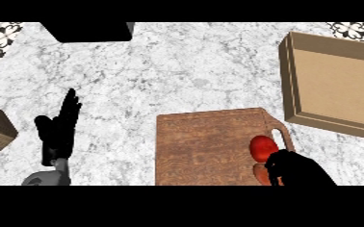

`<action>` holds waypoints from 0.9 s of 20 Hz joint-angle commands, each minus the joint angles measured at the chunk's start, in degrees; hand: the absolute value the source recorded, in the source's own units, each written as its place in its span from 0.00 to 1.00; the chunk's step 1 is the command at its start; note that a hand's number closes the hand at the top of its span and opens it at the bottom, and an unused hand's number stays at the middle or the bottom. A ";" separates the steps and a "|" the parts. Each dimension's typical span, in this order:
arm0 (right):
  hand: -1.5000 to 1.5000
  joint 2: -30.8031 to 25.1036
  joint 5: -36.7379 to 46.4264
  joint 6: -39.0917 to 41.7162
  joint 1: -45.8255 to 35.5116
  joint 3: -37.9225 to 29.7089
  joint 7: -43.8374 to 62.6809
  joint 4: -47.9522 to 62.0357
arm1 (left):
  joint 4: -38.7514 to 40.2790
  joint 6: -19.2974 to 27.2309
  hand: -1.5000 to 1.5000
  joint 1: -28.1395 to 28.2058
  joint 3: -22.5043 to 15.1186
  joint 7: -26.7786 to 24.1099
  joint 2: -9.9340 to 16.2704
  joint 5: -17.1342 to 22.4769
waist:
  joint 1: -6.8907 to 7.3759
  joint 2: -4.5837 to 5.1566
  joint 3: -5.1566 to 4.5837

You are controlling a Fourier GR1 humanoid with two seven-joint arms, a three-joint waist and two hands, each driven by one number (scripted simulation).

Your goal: Pick the sweet potato from the cutting board and place it in the cardboard box

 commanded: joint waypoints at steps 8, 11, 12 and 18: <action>1.00 -17.33 -6.99 -14.76 26.84 -19.43 -22.04 -17.76 | 2.10 -0.68 0.50 -1.56 1.80 -0.48 0.31 0.79 | -0.55 0.38 0.15; 1.00 -17.52 -15.25 -15.77 28.96 -29.81 -27.73 -18.95 | -0.05 -0.63 0.50 1.01 0.25 -1.23 -0.61 -0.06 | -0.24 0.32 0.20; 1.00 -17.11 -17.30 -15.06 31.68 -31.31 -26.60 -24.44 | -1.83 -1.15 0.50 1.41 0.58 1.02 0.65 0.34 | -1.06 0.02 0.17; 1.00 -14.99 -30.81 -10.39 29.40 -45.70 -26.18 -26.96 | 1.01 0.01 0.50 -1.58 1.26 0.26 0.00 -0.12 | -1.22 0.35 0.03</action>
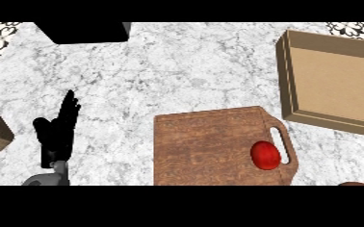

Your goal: Pick the sweet potato from the cutting board and place it in the cardboard box

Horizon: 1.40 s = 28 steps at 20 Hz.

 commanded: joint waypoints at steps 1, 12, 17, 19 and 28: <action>1.00 1.49 -13.47 2.96 3.67 -11.81 -1.65 -6.86 | -2.44 1.67 0.50 -0.09 -0.71 2.55 -0.63 -0.90 | -0.35 -0.25 0.05; 1.00 -4.67 -33.39 17.17 -14.00 -36.73 2.96 9.71 | 1.69 -1.92 0.50 -3.15 -0.29 1.05 0.53 -0.51 | 2.75 0.55 0.05; 1.00 -8.37 -30.11 16.70 -25.70 -28.26 0.87 25.10 | -1.41 -0.53 0.50 -2.38 -2.34 2.41 -1.36 -2.07 | 3.94 0.71 0.13; 1.00 -9.04 -28.71 15.10 -30.77 -22.59 3.94 27.25 | -1.61 2.48 0.50 -3.02 -4.48 2.68 -4.17 -4.39 | 4.22 0.79 0.12; 1.00 -6.81 -17.28 10.75 -50.87 -7.29 -10.54 56.33 | 4.23 -1.34 0.50 -6.52 -0.70 0.04 -1.44 -2.01 | 4.44 0.99 0.14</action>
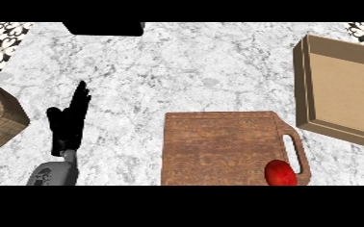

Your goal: Pick the sweet potato from the cutting board and place it in the cardboard box

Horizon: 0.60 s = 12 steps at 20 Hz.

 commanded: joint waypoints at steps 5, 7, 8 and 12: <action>1.00 7.09 10.86 -6.52 -17.72 10.79 -2.09 22.07 | 0.59 1.14 0.50 -1.75 -0.15 0.96 -1.06 -0.83 | 0.36 0.08 0.01; 1.00 6.76 12.99 -5.53 -21.66 12.05 -5.66 31.40 | 1.40 1.01 0.50 -3.02 -0.84 0.97 -0.99 -1.69 | 0.74 0.26 0.05; 0.00 5.87 12.60 -4.15 -21.94 10.85 -7.60 34.64 | 0.38 0.70 0.50 0.01 0.17 -1.09 -0.60 -0.92 | 0.37 0.08 0.04; 0.00 8.80 10.73 -1.67 -26.39 10.30 -14.18 45.67 | 0.12 -2.56 0.50 0.13 0.86 -1.16 1.09 0.82 | 1.04 0.32 0.12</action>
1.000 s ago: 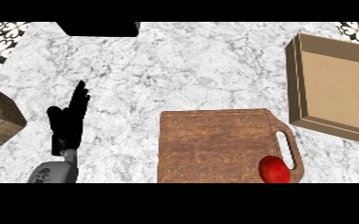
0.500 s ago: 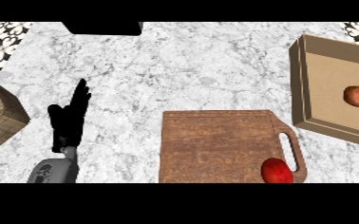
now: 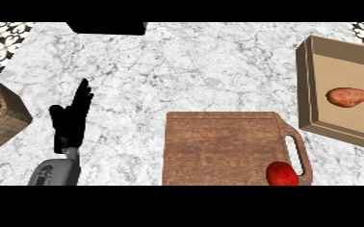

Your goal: Pick the sweet potato from the cutting board and place it in the cardboard box

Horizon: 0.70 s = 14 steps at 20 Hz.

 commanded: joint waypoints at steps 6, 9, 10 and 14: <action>0.00 5.87 -5.70 5.95 -10.25 -3.70 -13.27 17.11 | -0.12 -0.79 0.50 -0.69 0.62 0.87 0.47 0.53 | -0.62 -0.12 0.04; 0.00 3.39 -12.50 14.33 -11.08 -9.09 -15.62 20.51 | 0.37 0.08 0.50 2.57 0.10 -1.66 -0.92 -0.08 | -1.08 -0.19 0.03; 0.00 3.68 -13.34 15.12 -10.81 -9.83 -15.27 21.50 | -0.90 0.08 0.50 0.78 1.22 0.15 0.26 0.52 | -1.40 -0.34 0.02; 0.00 -2.27 -17.14 22.67 -11.01 -14.78 -16.77 30.28 | -2.10 0.59 0.50 0.57 0.25 2.01 -0.08 -0.29 | -1.12 -0.11 0.11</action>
